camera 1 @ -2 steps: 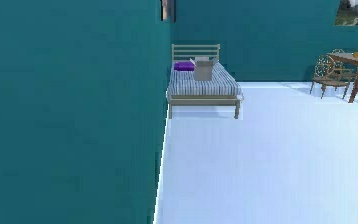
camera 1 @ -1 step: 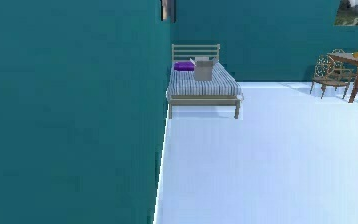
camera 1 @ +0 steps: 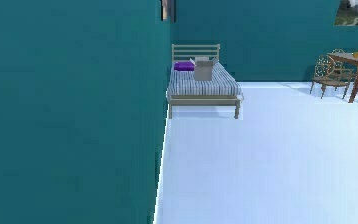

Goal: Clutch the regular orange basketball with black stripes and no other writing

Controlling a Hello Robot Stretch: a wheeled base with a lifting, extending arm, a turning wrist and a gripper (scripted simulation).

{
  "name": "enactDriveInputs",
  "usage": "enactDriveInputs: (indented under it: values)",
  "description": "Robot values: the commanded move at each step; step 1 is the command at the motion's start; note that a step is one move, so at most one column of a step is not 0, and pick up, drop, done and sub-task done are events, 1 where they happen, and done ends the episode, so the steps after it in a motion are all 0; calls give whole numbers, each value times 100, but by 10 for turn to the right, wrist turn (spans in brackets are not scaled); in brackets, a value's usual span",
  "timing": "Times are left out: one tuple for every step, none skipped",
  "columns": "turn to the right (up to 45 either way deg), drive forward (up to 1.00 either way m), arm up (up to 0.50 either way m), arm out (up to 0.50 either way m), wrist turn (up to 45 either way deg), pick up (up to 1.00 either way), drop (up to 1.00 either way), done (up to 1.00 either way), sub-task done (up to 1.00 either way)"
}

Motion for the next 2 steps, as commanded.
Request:
enactDriveInputs:
  values:
    - [0, 0, 0, 0, 0, 100, 0, 0, 0]
    - [0, 0, 10, 0, 0, 0, 0, 0, 0]
